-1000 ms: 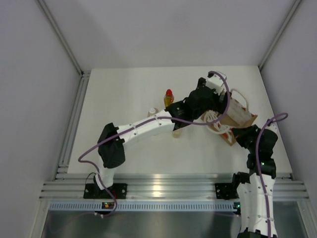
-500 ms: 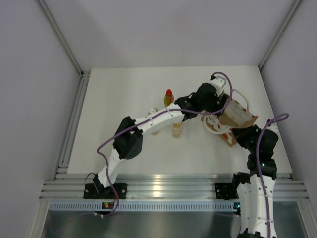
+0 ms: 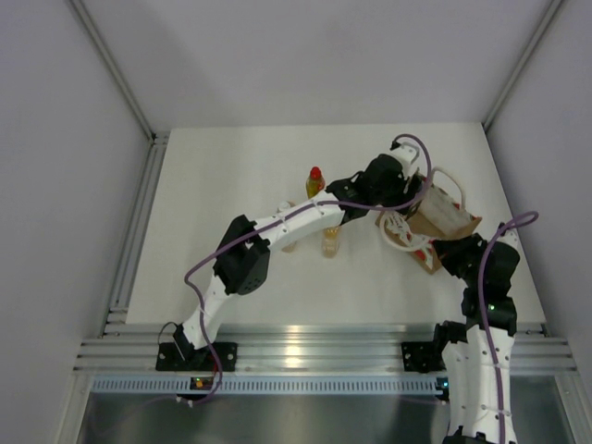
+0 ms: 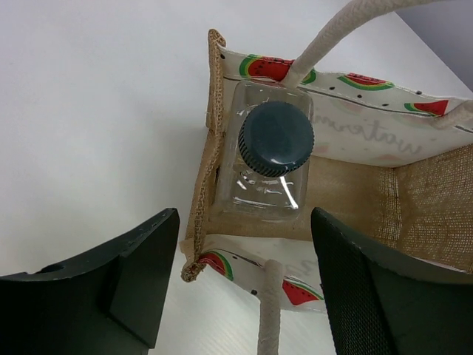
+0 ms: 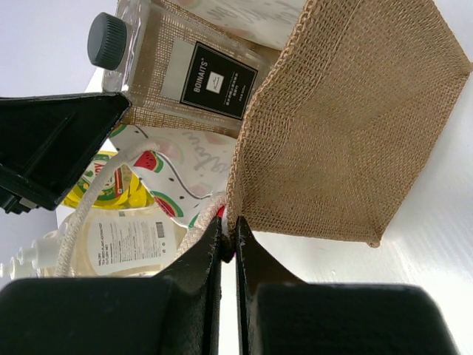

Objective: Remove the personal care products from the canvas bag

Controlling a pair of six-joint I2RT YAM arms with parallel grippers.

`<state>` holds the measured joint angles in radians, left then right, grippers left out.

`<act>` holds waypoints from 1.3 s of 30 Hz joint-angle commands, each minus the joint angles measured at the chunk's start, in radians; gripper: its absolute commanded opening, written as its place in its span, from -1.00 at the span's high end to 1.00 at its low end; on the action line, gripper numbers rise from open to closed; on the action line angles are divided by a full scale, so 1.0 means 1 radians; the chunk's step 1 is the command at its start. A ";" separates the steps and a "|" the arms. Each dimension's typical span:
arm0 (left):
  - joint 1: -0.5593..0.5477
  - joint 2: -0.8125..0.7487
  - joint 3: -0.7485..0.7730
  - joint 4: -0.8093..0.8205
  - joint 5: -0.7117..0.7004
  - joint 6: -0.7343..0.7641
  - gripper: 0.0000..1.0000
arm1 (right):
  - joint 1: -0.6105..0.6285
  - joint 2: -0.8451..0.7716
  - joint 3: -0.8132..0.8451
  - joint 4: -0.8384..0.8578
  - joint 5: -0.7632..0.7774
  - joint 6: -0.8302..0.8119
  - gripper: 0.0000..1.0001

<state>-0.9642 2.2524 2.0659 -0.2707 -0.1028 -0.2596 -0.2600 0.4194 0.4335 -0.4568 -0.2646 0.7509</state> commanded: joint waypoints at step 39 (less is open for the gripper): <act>-0.110 -0.099 0.093 0.039 -0.132 0.079 -0.57 | -0.005 0.004 0.074 0.058 -0.015 -0.015 1.00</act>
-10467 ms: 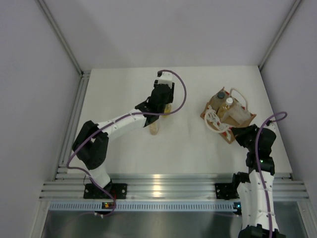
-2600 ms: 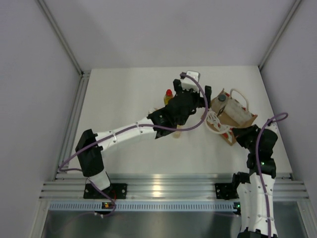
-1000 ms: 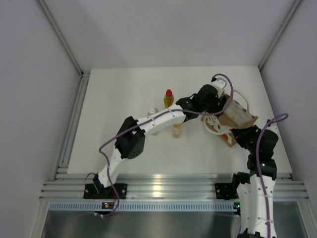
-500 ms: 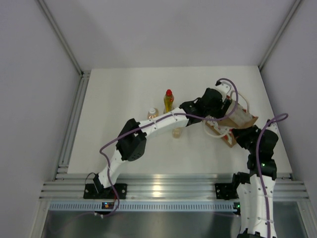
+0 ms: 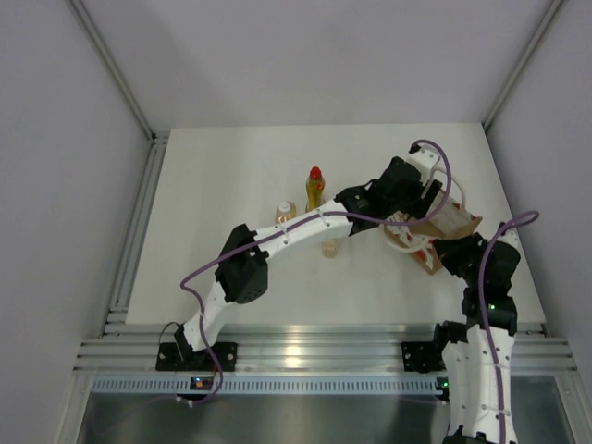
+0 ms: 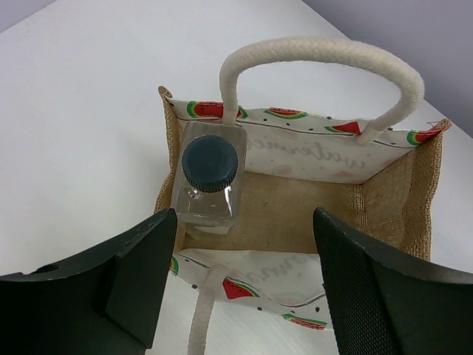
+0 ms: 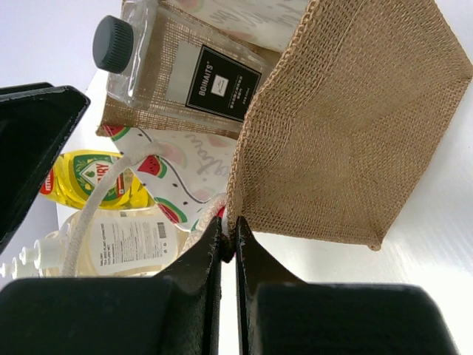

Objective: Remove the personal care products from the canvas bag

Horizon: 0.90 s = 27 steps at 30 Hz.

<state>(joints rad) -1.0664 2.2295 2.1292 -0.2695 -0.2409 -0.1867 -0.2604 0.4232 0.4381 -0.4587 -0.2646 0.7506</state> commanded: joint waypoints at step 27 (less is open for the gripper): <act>0.040 0.047 0.014 0.036 0.003 -0.043 -0.50 | -0.005 -0.003 0.065 0.060 -0.016 -0.016 1.00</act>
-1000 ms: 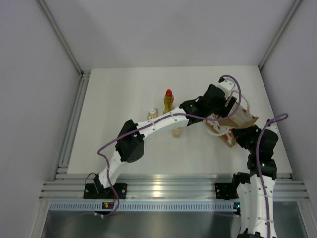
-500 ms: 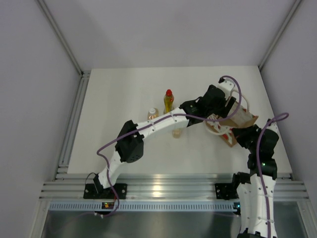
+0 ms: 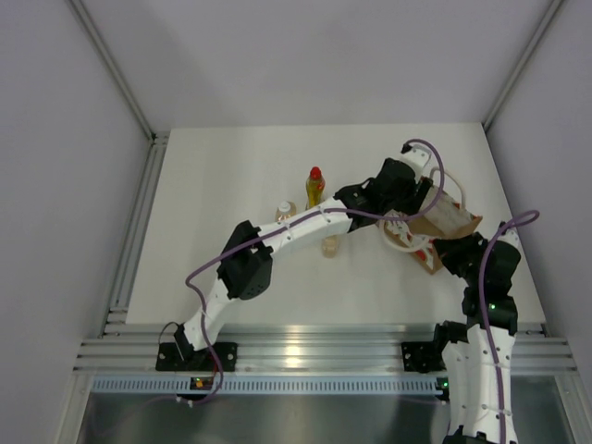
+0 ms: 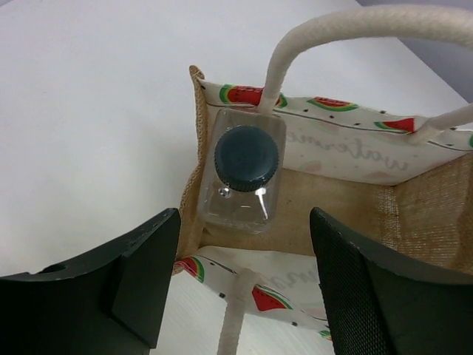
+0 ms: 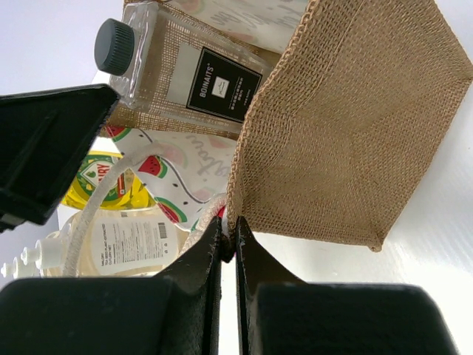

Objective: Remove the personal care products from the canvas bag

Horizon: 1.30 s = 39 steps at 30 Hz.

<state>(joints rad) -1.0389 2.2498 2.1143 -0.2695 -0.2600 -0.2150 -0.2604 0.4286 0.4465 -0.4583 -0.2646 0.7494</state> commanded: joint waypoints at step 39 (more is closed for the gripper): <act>-0.021 -0.056 0.053 0.044 -0.024 0.057 -0.58 | -0.005 -0.008 0.046 0.061 -0.015 -0.013 1.00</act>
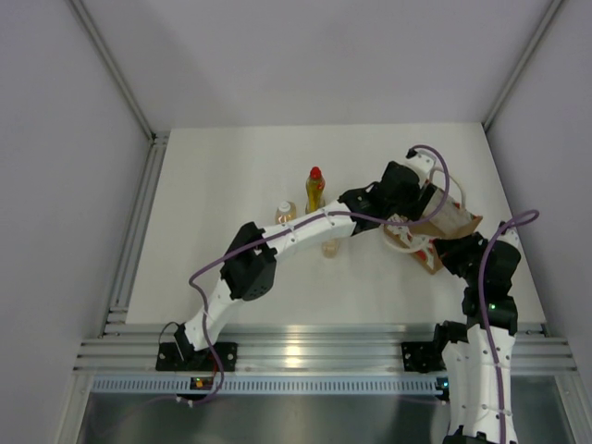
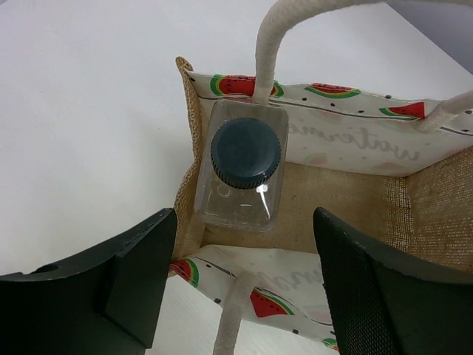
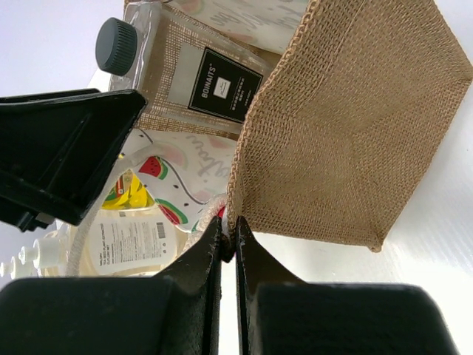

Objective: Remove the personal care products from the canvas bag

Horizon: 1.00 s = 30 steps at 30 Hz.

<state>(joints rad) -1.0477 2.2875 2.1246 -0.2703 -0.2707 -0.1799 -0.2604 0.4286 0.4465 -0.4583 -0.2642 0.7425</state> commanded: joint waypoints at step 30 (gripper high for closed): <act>-0.005 -0.043 0.009 0.042 -0.006 -0.024 -0.54 | -0.005 -0.002 0.057 0.060 -0.015 -0.012 1.00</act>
<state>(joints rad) -1.0592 2.2528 2.1262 -0.2695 -0.2779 -0.1883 -0.2604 0.4286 0.4465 -0.4583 -0.2642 0.7422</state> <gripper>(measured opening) 0.776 0.032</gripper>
